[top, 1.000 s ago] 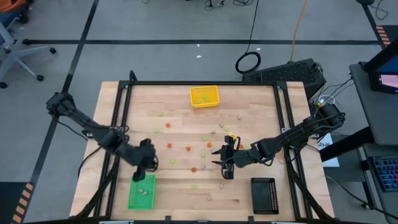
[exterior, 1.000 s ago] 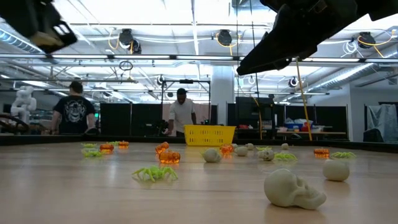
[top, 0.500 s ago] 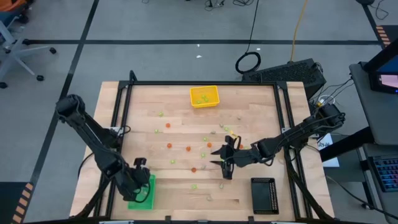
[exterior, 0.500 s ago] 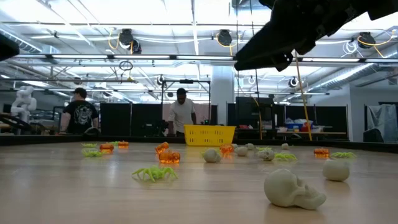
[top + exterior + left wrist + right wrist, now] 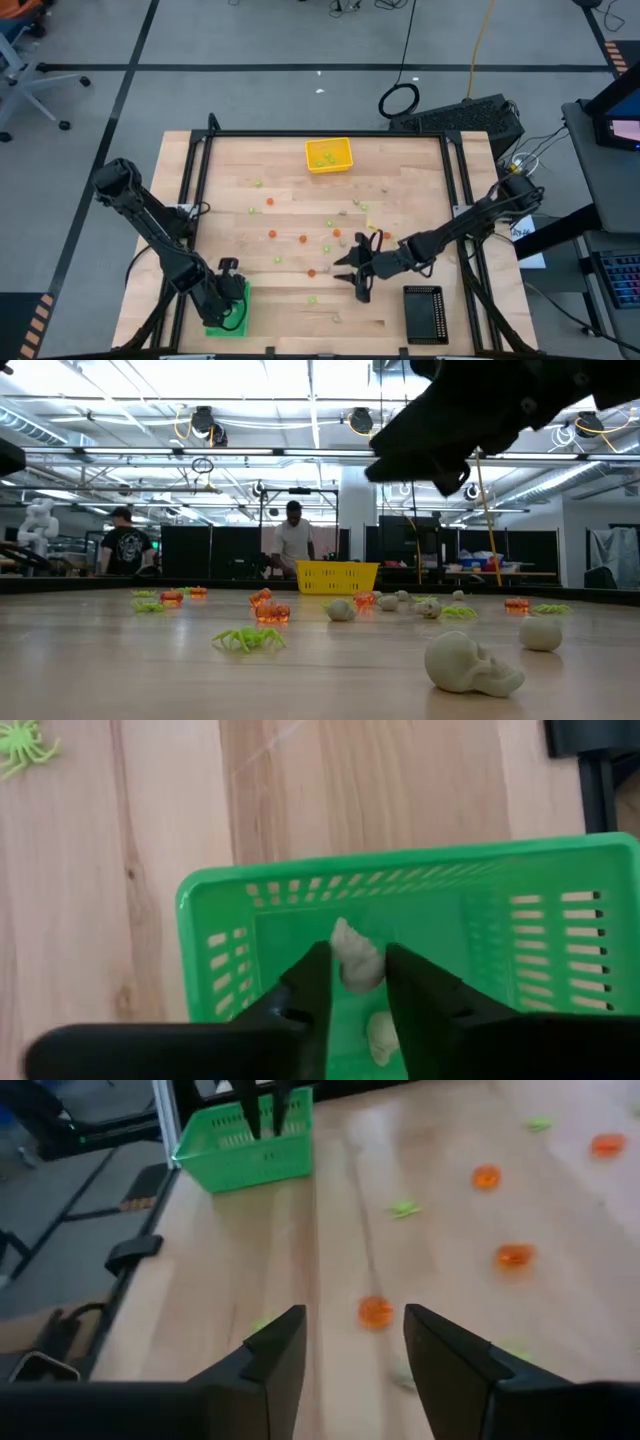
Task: Sort Halloween decoration
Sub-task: Put the white skull toy into the green bin, then put the orange pumpkin toy into the black bin
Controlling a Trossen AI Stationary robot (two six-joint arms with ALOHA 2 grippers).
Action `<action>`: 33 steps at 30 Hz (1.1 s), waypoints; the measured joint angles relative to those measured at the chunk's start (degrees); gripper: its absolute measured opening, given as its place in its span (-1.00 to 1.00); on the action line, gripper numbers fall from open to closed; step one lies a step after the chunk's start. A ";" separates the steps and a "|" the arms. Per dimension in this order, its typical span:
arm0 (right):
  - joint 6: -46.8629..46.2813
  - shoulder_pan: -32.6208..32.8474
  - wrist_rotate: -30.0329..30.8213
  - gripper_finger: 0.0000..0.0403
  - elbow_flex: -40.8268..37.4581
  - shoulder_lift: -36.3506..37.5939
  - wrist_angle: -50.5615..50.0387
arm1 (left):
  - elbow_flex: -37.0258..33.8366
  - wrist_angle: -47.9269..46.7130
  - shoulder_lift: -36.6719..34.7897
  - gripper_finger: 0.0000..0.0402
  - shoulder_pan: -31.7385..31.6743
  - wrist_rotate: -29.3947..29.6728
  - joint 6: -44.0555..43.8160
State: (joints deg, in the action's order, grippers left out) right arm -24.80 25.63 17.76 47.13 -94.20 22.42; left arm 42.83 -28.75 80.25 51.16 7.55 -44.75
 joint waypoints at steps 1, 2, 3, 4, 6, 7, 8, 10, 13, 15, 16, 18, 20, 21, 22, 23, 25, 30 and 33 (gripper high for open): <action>0.09 0.35 0.06 -0.18 0.02 -1.02 0.68 | 0.00 0.03 0.00 -0.41 0.00 -0.02 0.04; 0.27 0.80 0.24 -0.16 0.02 -1.92 0.83 | 0.00 0.04 0.00 -0.33 0.00 -0.12 0.02; 0.25 1.20 0.51 -0.14 0.02 -2.65 0.69 | 0.00 0.14 0.00 -0.26 -0.02 -0.97 0.02; -0.14 1.59 1.35 -0.13 0.11 -3.14 -0.01 | 0.00 0.11 0.00 -0.20 -0.02 -1.97 0.02; -1.36 2.25 3.67 -0.12 0.89 -3.29 -4.02 | 0.00 0.08 -0.12 -0.11 0.00 -3.65 -0.58; -1.92 2.43 5.12 -0.12 1.63 -3.18 -6.39 | 0.00 0.07 -0.22 -0.08 0.00 -3.92 -1.53; -2.63 2.56 6.43 -0.12 2.50 -2.88 -9.21 | 0.00 -0.12 -0.45 -0.07 -0.01 -4.33 -2.60; -4.22 2.71 8.92 -0.14 4.67 -2.08 -16.17 | 0.00 -0.02 -1.07 -0.07 0.00 -4.34 -3.41; -5.97 2.94 10.82 -0.16 9.17 -1.31 -26.86 | -0.02 -0.14 -2.57 -0.12 0.63 -4.26 -2.95; -6.03 2.97 10.71 -0.16 12.05 -1.13 -34.34 | -0.02 -0.18 -3.99 -0.16 1.16 -3.62 -1.98; -6.04 2.99 10.59 -0.16 13.25 -1.13 -37.66 | -0.02 -0.35 -4.84 -0.19 1.32 -2.66 -0.94; -6.07 3.05 10.05 -0.16 15.27 -1.15 -44.02 | -0.02 -0.31 -6.84 -0.24 1.68 1.41 2.03; -6.08 3.08 8.30 -0.16 16.67 -1.13 -49.33 | -0.02 -0.29 -9.15 -0.29 1.88 7.75 6.76; -6.20 3.10 7.58 -0.16 17.14 -1.13 -52.11 | -0.02 -0.26 -10.31 -0.31 1.88 11.60 9.37; -6.76 3.13 7.41 -0.16 17.62 -1.15 -55.09 | -0.02 -0.20 -11.44 -0.33 1.88 15.62 11.79; -7.57 3.15 7.44 -0.16 18.15 -1.15 -58.19 | -0.02 -0.05 -12.41 -0.35 1.88 19.89 13.87; -9.33 2.98 7.59 -0.16 18.97 -1.15 -63.55 | -0.02 0.54 -13.93 -0.38 1.84 27.92 17.17; -11.88 1.36 7.43 -0.16 19.12 -1.15 -74.42 | -0.02 3.52 -14.68 -0.42 0.89 43.47 22.77; -12.89 0.24 7.06 -0.16 19.12 -1.15 -79.98 | -0.02 4.79 -14.08 -0.42 -0.93 45.01 22.80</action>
State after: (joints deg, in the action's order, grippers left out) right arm -37.69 25.87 24.82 66.26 -95.35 -57.56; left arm 42.81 -23.96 66.16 50.23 52.56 -21.95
